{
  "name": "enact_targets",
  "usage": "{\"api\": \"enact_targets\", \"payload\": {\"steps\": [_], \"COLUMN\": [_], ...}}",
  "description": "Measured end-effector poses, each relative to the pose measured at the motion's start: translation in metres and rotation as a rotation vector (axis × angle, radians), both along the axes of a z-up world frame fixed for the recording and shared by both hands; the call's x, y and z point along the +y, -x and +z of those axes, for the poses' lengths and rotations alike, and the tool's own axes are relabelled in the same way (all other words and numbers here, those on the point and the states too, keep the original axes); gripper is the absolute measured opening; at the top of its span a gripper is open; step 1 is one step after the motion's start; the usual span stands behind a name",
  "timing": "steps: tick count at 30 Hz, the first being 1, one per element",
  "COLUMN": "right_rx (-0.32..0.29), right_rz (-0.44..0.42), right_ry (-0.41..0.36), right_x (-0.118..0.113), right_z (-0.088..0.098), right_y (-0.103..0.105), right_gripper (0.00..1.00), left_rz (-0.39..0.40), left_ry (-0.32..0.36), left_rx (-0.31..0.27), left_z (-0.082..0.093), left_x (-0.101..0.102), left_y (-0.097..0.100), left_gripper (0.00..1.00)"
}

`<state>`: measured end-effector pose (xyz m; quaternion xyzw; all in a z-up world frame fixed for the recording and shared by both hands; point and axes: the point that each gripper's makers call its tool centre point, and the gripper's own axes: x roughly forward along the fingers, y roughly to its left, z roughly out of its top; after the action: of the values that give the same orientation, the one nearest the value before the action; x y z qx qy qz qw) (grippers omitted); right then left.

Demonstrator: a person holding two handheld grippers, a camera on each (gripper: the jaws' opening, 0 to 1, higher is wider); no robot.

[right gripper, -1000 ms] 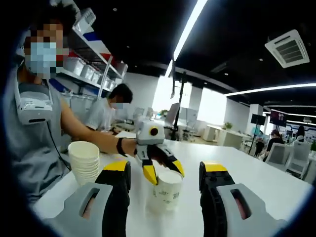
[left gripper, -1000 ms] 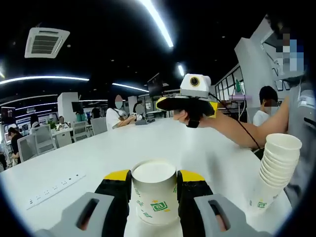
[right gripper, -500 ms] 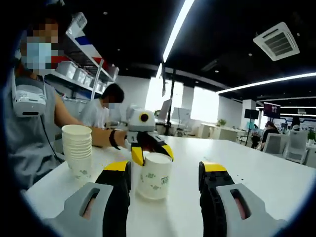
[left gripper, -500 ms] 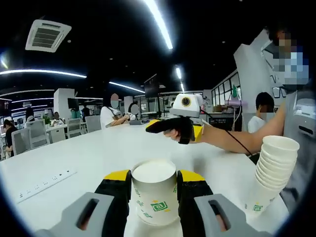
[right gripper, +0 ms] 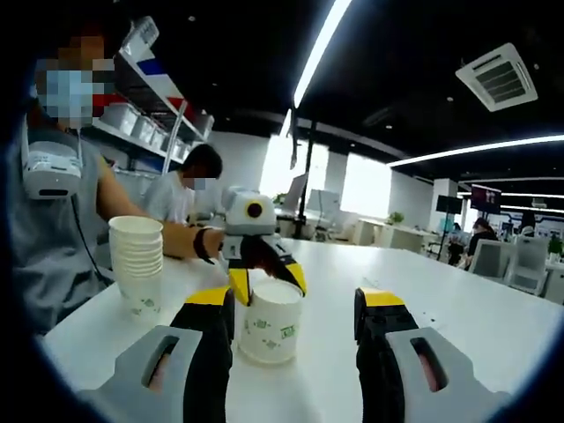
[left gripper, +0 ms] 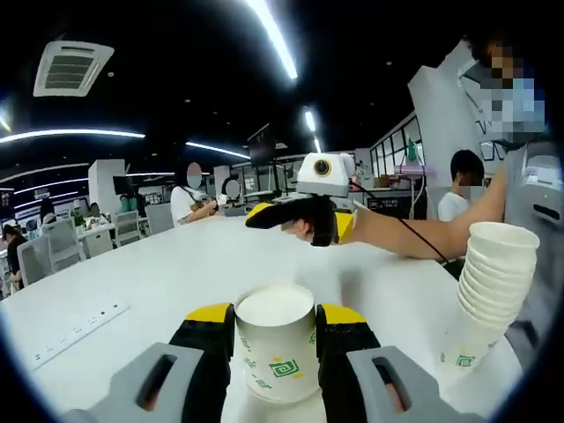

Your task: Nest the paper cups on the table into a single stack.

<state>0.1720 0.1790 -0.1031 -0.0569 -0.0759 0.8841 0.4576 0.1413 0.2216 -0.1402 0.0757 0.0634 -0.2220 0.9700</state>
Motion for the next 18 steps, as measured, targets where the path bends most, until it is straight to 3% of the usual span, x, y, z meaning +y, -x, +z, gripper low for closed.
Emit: {"api": "enact_targets", "payload": {"steps": [12, 18], "right_rx": [-0.014, -0.015], "right_rz": [0.002, 0.0], "right_ry": [0.018, 0.015], "right_x": [0.002, 0.001], "right_z": [-0.005, -0.005], "right_y": [0.001, 0.001], "right_gripper": [0.58, 0.58], "left_rz": [-0.016, -0.024], "left_ry": [0.039, 0.023], "left_rx": [0.03, 0.039], "left_z": [-0.009, -0.014], "left_x": [0.005, 0.003], "left_y": [0.0, 0.001], "left_gripper": [0.39, 0.4]}}
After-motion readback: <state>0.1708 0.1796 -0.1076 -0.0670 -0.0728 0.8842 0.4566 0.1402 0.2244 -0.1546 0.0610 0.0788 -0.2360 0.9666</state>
